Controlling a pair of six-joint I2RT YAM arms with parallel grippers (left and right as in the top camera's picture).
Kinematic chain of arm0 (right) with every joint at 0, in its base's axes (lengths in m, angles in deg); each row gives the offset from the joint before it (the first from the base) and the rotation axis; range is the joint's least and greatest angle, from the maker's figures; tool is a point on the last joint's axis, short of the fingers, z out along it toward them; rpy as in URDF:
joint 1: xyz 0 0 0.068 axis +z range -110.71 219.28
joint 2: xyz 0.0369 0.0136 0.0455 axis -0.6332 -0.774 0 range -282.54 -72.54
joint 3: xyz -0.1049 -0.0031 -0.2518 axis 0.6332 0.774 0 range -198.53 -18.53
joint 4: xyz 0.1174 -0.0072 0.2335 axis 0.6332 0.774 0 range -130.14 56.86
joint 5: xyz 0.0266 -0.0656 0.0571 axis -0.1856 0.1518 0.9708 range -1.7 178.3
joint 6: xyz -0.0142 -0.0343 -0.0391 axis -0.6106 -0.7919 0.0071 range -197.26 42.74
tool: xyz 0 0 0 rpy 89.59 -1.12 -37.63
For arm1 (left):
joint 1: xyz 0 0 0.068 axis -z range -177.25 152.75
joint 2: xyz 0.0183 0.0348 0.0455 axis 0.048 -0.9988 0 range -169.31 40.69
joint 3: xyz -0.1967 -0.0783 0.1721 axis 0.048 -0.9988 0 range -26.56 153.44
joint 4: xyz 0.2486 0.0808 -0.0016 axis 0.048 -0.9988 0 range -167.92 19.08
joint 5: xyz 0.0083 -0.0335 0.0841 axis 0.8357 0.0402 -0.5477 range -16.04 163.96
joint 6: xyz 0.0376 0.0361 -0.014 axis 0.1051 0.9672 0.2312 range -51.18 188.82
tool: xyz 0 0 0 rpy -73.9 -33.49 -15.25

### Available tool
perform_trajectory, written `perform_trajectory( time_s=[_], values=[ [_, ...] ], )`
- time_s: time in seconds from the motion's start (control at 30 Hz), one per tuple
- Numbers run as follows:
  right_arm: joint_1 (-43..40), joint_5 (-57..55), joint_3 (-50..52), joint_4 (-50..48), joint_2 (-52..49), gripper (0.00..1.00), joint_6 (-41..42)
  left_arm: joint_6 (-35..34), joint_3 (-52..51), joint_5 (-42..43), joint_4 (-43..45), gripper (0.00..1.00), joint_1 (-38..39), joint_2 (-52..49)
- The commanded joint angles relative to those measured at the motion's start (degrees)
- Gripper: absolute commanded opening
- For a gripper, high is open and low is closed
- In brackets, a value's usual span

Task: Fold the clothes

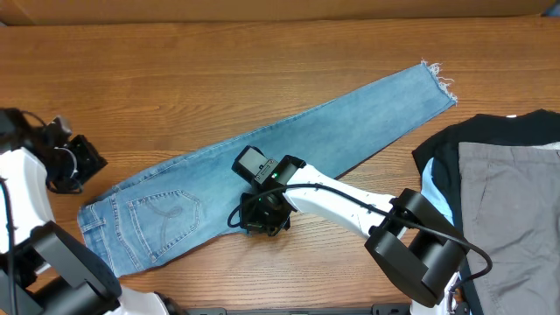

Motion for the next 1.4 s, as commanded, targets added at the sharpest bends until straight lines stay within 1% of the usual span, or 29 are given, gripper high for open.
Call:
perform_trajectory(
  time_s=[0.0,0.1,0.27,0.37,0.43,0.5,0.63,0.77,0.8,0.83,0.87,0.9,0.93,1.0,1.13,1.2,1.3,1.37],
  values=[
    [0.2,0.02,-1.03,-0.22,1.64,0.04,-0.44,1.42,-3.23,-0.17,-1.07,0.1,3.5,0.96],
    [0.2,0.0,-1.03,-0.22,1.64,0.04,-0.42,-1.22,-9.97,-1.62,0.66,0.07,5.07,0.96],
    [0.2,-0.57,-1.03,-0.15,1.64,0.04,-0.39,-8.2,-21.64,-9.16,11.58,0.05,5.07,0.96],
    [0.22,-0.22,-1.03,1.38,1.64,0.04,-0.39,-9.42,-26.05,-11.21,20.13,0.06,4.98,0.96],
    [0.26,0.04,-1.03,4.31,1.64,0.04,-0.42,-11.28,-27.06,-13.44,24.26,0.05,4.98,0.96],
    [0.26,0.04,-1.03,6.82,1.64,0.04,-0.42,-11.63,-27.02,-13.75,26.32,0.05,4.98,0.96],
    [0.26,-0.26,-1.03,11.17,1.64,0.04,-0.46,-11.78,-27.02,-14.99,27.61,0.04,5.03,0.96],
    [0.26,-0.61,-1.03,12.22,1.64,0.04,-0.44,-11.78,-27.02,-16.35,28.22,0.04,5.09,0.96],
    [0.26,-0.57,-1.03,12.28,1.64,0.08,-0.44,-11.78,-27.02,-16.33,28.28,0.04,5.07,0.96],
    [0.26,-0.55,-1.03,12.33,1.64,0.18,-0.46,-11.78,-27.02,-16.31,28.3,0.04,5.07,0.96],
    [0.26,-0.52,-1.03,12.46,1.64,0.31,-0.48,-11.78,-27.02,-16.09,28.33,0.04,5.07,0.96],
    [0.26,-0.33,-1.03,12.46,1.64,0.37,-0.9,-11.82,-26.99,-15.69,28.35,0.05,5.07,0.96],
    [0.24,-0.02,-1.05,12.41,1.66,0.4,-1.81,-11.78,-26.91,-15.21,28.35,0.05,5.07,0.96],
    [-0.55,-0.04,-1.05,13.11,2.27,0.43,-2.32,-11.74,-25.75,-14.38,27.41,0.07,5.07,0.98],
    [-2.47,-1.01,-1.05,12.74,5.29,0.43,-3.82,-10.51,-20.74,-12.92,22.18,0.07,5.07,1.14],
    [-3.63,-1.03,-1.05,11.19,7.78,0.41,-6.95,-10.16,-16.94,-11.28,18.21,0.06,5.07,1.25],
    [-4.72,-1.01,-1.05,8.79,10.91,0.32,-11.74,-9.53,-11.45,-6.86,13.42,0.07,5.14,1.53],
    [-5.16,-1.05,-1.05,7.52,12.35,0.2,-13.92,-8.63,-8.52,-2.36,11.5,0.07,5.18,1.73]
  ],
)
